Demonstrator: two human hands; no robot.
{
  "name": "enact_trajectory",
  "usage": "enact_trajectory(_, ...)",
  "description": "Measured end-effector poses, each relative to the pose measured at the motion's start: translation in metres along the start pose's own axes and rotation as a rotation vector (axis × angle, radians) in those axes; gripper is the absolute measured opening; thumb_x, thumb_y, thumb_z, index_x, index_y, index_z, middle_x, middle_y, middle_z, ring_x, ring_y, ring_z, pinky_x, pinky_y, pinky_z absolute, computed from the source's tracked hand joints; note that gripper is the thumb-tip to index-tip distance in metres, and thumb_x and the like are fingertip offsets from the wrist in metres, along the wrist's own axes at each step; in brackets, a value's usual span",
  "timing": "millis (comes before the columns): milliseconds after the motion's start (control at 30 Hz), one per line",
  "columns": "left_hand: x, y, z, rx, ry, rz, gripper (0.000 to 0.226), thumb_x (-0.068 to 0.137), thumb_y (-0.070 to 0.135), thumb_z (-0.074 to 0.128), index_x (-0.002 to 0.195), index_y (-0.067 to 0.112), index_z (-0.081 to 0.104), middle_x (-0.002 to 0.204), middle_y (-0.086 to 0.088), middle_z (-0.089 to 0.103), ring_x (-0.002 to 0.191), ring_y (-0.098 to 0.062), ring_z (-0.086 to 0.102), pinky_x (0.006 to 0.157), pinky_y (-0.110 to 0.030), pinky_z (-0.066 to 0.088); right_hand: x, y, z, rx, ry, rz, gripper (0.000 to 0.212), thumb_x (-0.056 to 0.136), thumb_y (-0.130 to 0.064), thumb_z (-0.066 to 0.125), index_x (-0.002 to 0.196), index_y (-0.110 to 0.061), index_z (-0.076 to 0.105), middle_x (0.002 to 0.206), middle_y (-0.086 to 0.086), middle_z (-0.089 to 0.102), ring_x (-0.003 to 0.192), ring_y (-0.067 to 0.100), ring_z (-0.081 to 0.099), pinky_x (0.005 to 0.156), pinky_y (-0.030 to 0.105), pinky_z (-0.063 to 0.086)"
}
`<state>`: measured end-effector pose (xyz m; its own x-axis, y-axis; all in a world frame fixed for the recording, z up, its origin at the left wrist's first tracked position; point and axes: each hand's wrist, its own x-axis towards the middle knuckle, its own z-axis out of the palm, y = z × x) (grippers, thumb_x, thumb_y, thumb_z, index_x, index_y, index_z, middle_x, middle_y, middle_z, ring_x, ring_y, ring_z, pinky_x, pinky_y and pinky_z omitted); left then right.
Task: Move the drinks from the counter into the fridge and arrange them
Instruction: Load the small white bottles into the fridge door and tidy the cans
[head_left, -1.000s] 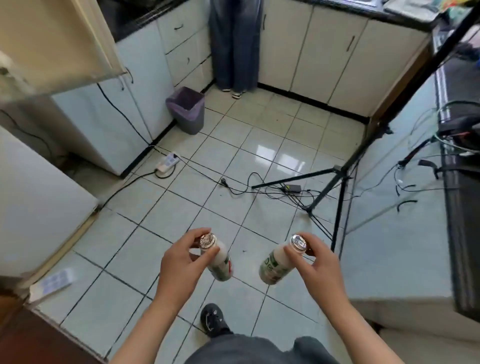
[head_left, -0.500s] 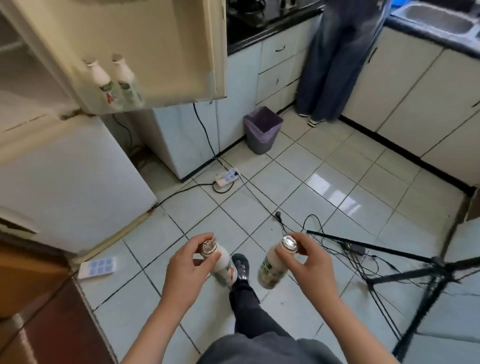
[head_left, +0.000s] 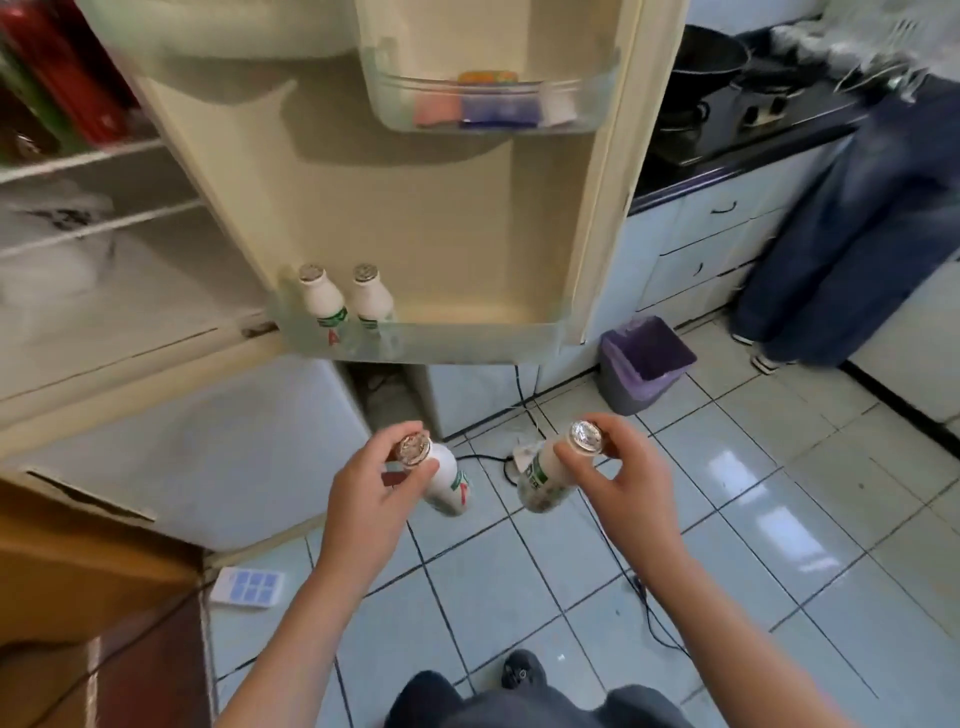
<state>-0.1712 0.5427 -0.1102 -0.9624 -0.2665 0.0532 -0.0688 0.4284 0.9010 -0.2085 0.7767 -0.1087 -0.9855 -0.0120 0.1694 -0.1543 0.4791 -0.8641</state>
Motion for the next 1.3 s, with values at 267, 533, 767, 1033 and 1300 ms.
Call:
enact_trajectory(267,0.105,0.024,-0.017,-0.026,0.060,0.146,0.039,0.088,0.019,0.067,0.105,0.052,0.053,0.103,0.022,0.064,0.089,0.007,0.060,0.073,-0.003,0.041,0.103,-0.037,0.033,-0.008,0.218,-0.146,0.024,0.080,-0.050,0.058,0.097,-0.033,0.056,0.090,-0.018,0.060,0.088,0.008,0.057,0.076,0.030,0.050)
enact_trajectory(533,0.197,0.042,-0.016,-0.054,-0.042,0.280,0.040,0.090,0.019,0.062,0.114,0.048,0.051,0.116,0.010,0.064,0.105,-0.006,0.060,0.089,-0.022,0.046,0.171,-0.061,0.054,-0.107,0.372,-0.126,0.034,0.081,-0.046,0.063,0.104,-0.022,0.061,0.092,-0.015,0.057,0.087,0.005,0.050,0.076,0.026,0.042)
enact_trajectory(767,0.243,0.030,-0.005,0.112,-0.245,0.322,0.040,0.092,0.014,0.060,0.131,0.018,0.053,0.124,0.003,0.059,0.114,-0.015,0.055,0.098,-0.029,0.042,0.197,-0.047,0.085,-0.278,0.286,-0.072,0.030,0.083,-0.036,0.069,0.105,-0.016,0.063,0.093,-0.016,0.054,0.088,0.007,0.046,0.075,0.022,0.032)
enact_trajectory(1033,0.260,0.012,-0.002,0.293,-0.424,0.374,0.043,0.092,0.019,0.060,0.134,0.020,0.051,0.131,0.002,0.056,0.117,-0.015,0.054,0.097,-0.023,0.038,0.205,-0.029,0.104,-0.382,0.129,-0.018,0.038,0.085,-0.039,0.065,0.116,-0.017,0.062,0.104,-0.004,0.067,0.101,0.017,0.055,0.077,0.022,0.034)
enact_trajectory(1300,0.260,0.000,0.007,0.248,-0.449,0.386,0.040,0.091,0.019,0.060,0.131,0.024,0.053,0.127,0.007,0.055,0.115,-0.011,0.053,0.095,-0.023,0.040,0.200,-0.020,0.118,-0.429,0.070,-0.028,0.044,0.086,-0.041,0.065,0.123,-0.017,0.060,0.109,-0.001,0.068,0.105,0.020,0.056,0.079,0.020,0.034)
